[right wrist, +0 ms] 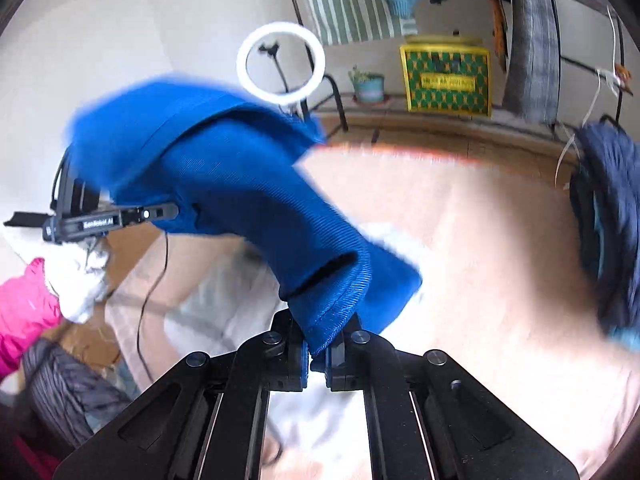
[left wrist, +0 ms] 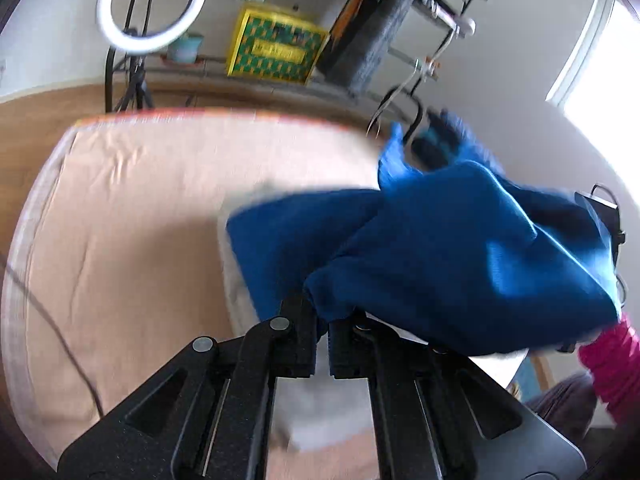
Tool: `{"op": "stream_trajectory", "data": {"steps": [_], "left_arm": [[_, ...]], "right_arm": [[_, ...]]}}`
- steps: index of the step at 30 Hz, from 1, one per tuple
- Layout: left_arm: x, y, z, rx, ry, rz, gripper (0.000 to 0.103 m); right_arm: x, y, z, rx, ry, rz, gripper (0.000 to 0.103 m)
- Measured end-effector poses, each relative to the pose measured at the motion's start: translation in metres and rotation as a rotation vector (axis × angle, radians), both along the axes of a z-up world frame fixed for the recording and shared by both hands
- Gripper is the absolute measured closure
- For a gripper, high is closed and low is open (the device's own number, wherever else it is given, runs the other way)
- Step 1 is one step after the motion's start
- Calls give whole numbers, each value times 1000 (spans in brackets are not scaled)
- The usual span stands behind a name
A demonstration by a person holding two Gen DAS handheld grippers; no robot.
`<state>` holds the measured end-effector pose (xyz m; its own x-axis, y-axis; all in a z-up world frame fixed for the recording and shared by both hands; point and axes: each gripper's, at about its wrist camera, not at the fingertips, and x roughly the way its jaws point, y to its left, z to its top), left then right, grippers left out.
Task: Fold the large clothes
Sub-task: 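Grasp the blue shoulder section with both tools and lift the jacket, then lower the jacket onto the bed with both tools and release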
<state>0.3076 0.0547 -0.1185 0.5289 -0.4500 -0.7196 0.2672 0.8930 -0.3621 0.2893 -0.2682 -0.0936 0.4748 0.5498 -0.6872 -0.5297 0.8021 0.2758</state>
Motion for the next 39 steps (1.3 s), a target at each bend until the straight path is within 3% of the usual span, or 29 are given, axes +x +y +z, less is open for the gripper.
{"op": "stream_trajectory", "data": {"steps": [4,6,11,19,22,23,25,28,29,30,32,35,39], "left_arm": [[-27,2,-36,62,80,-9,102],[-44,4,-44,97,97,-13,96],[-83,20,-27,96,107,-3,96],[-166,43,77,-19,-17,48,96],[-180,46,116,-63,-24,58,86],[-184,49,131,-97,-13,65,76],[-193,54,157,-137,-11,71,74],[-206,56,203,-154,-59,69,74],[-205,54,210,-150,-75,72,69],[-204,53,215,-148,-91,77,54],[-196,52,211,-165,-103,95,41],[-164,51,170,-197,-26,116,41],[-108,60,88,-224,103,193,41]], "right_arm": [[-29,3,-32,-78,19,-24,94],[-44,3,-40,-112,26,-20,91],[-79,-15,-22,-129,-25,-7,84],[-159,-76,52,15,-137,-56,85],[-183,-98,89,82,-175,-74,84],[-190,-104,104,100,-194,-82,84],[-200,-115,131,130,-219,-84,84],[-209,-128,157,165,-244,-94,67],[-210,-131,162,183,-248,-96,56],[-208,-132,163,196,-250,-95,53],[-198,-130,155,210,-232,-108,53],[-175,-121,121,243,-133,-114,53],[-133,-95,56,257,50,-121,53]]}}
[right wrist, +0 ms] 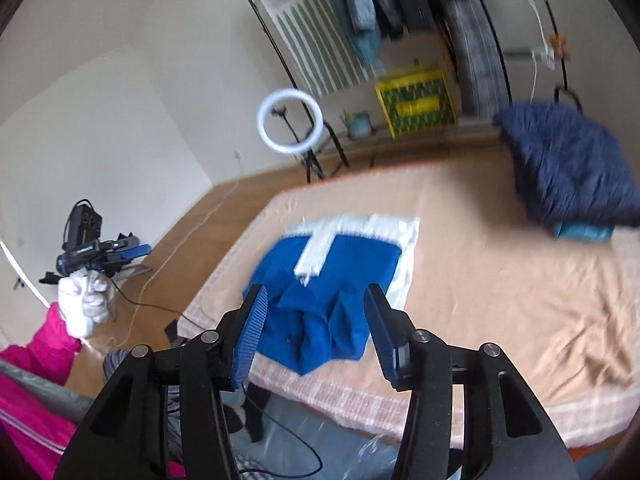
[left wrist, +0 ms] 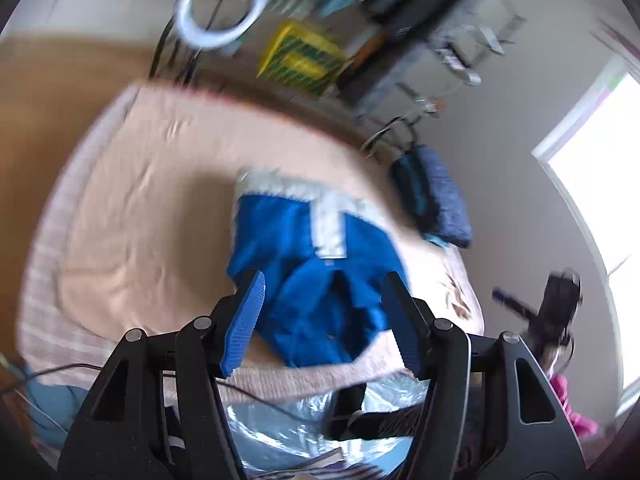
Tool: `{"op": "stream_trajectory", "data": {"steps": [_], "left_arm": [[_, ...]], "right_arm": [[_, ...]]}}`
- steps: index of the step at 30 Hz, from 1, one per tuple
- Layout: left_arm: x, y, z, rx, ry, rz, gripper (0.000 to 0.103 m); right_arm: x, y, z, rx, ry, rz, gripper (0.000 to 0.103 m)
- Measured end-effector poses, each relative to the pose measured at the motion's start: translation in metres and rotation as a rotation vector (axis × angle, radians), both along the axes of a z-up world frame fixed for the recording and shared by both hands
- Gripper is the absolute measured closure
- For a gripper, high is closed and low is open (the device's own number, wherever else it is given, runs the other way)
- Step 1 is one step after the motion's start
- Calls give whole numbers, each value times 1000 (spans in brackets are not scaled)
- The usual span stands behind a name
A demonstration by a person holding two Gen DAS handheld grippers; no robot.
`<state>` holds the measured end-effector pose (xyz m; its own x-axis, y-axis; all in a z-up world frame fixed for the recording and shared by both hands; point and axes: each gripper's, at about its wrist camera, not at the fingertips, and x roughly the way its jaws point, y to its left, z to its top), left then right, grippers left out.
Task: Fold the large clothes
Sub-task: 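Lower the jacket onto the bed with both tools and release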
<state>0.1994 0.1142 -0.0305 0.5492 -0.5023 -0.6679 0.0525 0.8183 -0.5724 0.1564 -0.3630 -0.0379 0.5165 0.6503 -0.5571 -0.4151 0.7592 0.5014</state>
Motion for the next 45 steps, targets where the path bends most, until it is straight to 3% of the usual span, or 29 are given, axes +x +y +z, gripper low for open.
{"op": "stream_trajectory", "data": {"steps": [3,7,11,16,17,18,19,20,21,26,29,32,37,40,41,42,43,45], "left_arm": [[37,13,-66,-100,132,66,41],[62,20,-128,-160,229,113,41],[64,16,-166,-258,292,101,41],[50,8,-196,-394,350,91,41],[48,6,-199,-401,354,80,51],[47,5,-198,-394,350,74,68],[46,5,-197,-386,340,75,78],[43,5,-194,-392,327,80,90],[40,6,-191,-394,314,95,95],[16,-16,-171,-304,237,30,102],[18,-22,-181,-206,267,11,102],[17,-12,-180,-228,282,9,102],[14,3,-133,-97,191,12,101],[22,10,-112,-42,134,12,85],[29,8,-105,-15,116,10,83],[36,7,-101,-2,108,8,83],[43,5,-99,-2,107,7,83],[60,0,-95,-12,103,11,83]], "right_arm": [[26,12,-44,36,123,-13,53],[52,23,-94,85,251,-48,53],[63,31,-131,148,352,-48,53],[62,44,-157,200,400,-5,53],[62,48,-160,190,402,10,53],[63,52,-163,183,409,27,54],[64,54,-165,181,415,41,58],[65,57,-167,193,423,63,80],[68,59,-168,211,433,86,99],[66,39,-146,223,361,101,100],[70,26,-166,246,432,45,100],[68,37,-181,196,472,50,100],[60,34,-152,127,435,65,91],[55,19,-136,132,379,36,90],[56,14,-131,152,360,28,78],[59,11,-129,166,348,16,57],[64,12,-129,171,343,8,47],[77,12,-133,169,340,8,42]]}}
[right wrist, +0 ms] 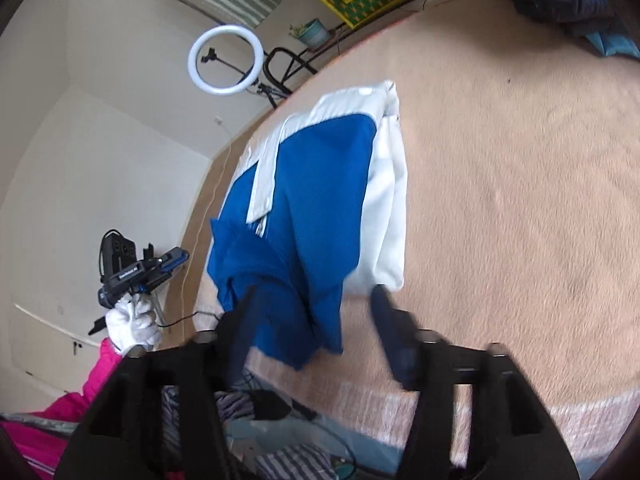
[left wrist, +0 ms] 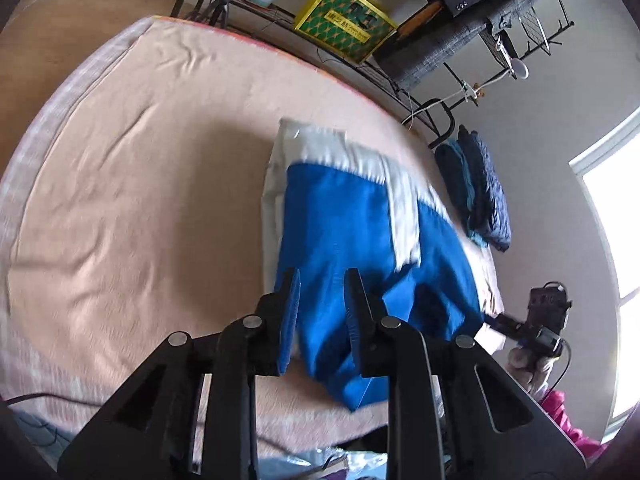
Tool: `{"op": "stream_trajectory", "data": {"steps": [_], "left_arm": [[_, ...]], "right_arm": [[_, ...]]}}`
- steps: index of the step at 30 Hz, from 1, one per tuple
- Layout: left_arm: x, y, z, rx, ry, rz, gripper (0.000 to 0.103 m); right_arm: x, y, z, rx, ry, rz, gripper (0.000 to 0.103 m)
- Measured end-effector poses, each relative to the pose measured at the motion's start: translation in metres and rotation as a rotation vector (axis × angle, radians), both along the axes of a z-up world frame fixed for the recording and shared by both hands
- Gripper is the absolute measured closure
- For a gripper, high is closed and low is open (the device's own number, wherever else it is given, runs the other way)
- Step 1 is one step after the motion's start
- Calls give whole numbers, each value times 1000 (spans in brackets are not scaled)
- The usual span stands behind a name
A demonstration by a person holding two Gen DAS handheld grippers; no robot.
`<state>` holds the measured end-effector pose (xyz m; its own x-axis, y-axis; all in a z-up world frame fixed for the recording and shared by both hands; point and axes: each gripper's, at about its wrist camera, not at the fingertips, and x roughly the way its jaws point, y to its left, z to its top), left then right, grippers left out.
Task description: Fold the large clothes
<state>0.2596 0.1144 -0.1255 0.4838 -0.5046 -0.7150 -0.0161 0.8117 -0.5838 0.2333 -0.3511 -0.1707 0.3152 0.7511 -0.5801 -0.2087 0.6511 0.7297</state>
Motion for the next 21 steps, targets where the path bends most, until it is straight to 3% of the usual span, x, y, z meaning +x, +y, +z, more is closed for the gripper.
{"op": "stream_trajectory", "data": {"steps": [2,4,5,6,7,9,12,13,17,21], "left_arm": [[14,-7,0,-4,-14,-7,82],[26,-15,-3,16,-29,-25,82],[33,-20,-4,24,-29,-24,83],[39,-24,-7,23,-25,-23,83],[44,-27,-9,23,-23,-24,82],[50,-32,-10,36,-28,-27,83],[59,-41,-8,55,-35,-35,83],[62,-44,-6,56,-40,-41,83],[77,-64,9,127,-110,-84,83],[100,-82,11,128,-133,-112,82]], "right_arm": [[14,3,-12,31,33,10,46],[23,6,-23,94,78,20,70],[28,9,-31,158,105,32,96],[30,9,-33,205,114,37,96],[30,11,-35,181,106,40,98],[30,18,-45,-38,122,49,98],[29,22,-32,-136,92,71,96],[28,23,-20,-175,61,78,92],[20,18,37,-297,-103,39,91],[37,26,73,-299,-277,20,91]]}}
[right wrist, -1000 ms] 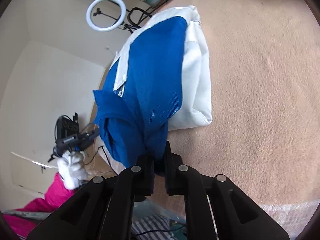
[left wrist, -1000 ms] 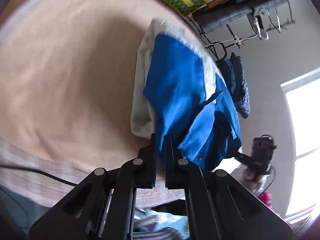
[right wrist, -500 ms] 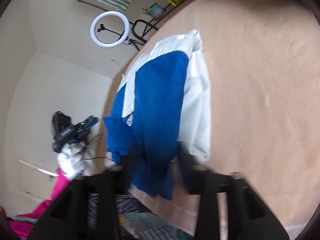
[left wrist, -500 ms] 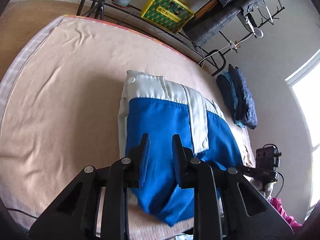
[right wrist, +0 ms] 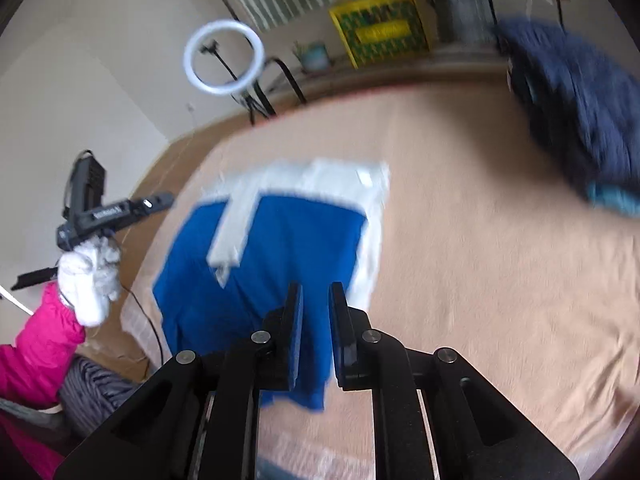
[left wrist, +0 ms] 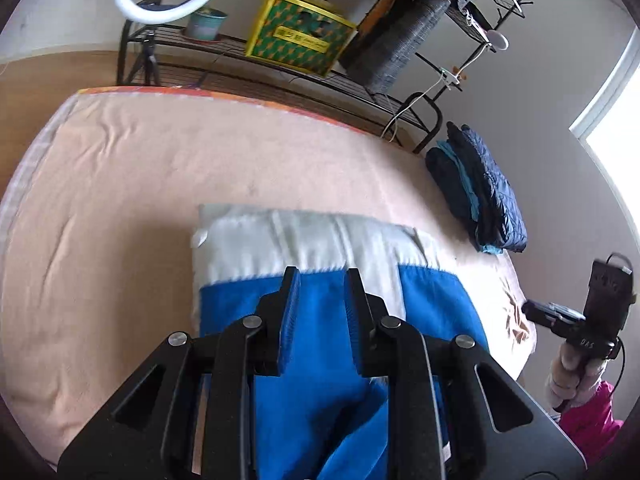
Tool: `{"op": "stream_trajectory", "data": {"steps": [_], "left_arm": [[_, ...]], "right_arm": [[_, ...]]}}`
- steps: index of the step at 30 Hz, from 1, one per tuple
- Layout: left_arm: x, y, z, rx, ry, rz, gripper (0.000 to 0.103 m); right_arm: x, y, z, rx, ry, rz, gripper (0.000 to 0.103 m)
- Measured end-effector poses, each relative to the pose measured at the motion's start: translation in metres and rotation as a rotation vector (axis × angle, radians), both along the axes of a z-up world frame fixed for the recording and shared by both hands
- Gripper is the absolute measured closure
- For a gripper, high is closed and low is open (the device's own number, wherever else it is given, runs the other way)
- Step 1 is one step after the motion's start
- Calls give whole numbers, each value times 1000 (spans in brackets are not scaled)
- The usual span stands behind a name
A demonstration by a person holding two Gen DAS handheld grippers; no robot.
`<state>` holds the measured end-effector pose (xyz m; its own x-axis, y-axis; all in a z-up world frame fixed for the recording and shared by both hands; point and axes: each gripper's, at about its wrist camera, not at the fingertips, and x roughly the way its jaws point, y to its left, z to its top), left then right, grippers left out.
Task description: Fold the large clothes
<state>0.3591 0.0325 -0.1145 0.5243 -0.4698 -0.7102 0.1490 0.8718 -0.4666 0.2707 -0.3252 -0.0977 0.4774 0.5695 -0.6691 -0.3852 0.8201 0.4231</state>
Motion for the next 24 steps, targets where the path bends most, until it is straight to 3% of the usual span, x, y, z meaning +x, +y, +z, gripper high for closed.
{"op": "stream_trajectory", "data": {"steps": [4,9,12,15,17,20,24], "left_arm": [[25,-18,-9,24,-7,-39,82],[59,-39,-28,53,-7,-141,82],[72,-50,-49,161,19,-198,83],[81,-46,-81,140,112,-198,84],[81,-42,-94,104,97,-204,84],[83,-38,-91,66,111,-207,84],[66,-27,-59,121,37,-176,84]], "right_arm": [[39,53,-3,-44,-91,76,91],[99,121,-32,-140,-87,149,91],[116,133,-59,-204,-32,204,91],[123,136,-81,-260,10,241,93],[128,135,-95,-255,47,233,95],[133,128,-97,-207,77,220,96],[124,111,-73,-176,76,194,95]]}}
